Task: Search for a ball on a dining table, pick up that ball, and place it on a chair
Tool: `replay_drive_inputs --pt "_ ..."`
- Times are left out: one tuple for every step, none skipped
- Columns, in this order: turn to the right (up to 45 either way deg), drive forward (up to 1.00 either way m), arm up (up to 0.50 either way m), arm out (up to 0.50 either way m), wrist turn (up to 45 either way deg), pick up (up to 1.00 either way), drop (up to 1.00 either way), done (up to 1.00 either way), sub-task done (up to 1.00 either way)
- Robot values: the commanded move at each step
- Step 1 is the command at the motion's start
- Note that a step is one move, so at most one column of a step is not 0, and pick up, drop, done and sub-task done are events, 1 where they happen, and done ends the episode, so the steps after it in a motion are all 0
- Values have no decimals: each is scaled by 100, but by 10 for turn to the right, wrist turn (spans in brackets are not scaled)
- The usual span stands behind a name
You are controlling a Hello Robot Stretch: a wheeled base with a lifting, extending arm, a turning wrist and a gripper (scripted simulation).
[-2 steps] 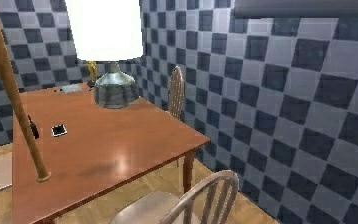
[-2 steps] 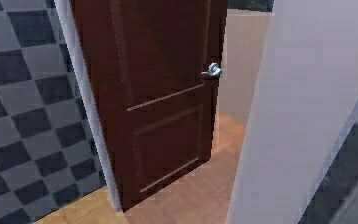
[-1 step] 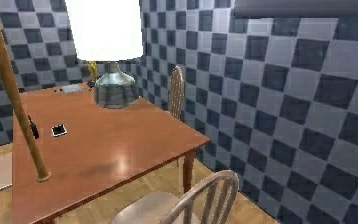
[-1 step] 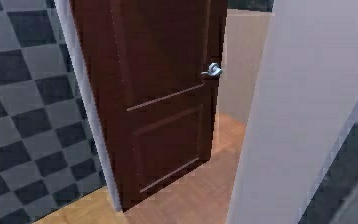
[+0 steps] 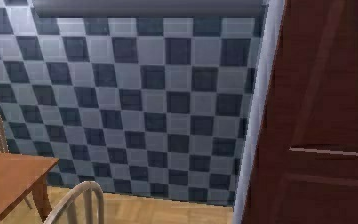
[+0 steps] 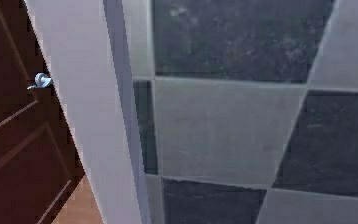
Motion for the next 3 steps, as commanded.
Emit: replay_drive_inputs --pt "-60 0 0 0 0 0 0 0 0" --pt "-120 0 0 0 0 0 0 0 0" --pt "0 30 0 0 0 0 0 0 0"
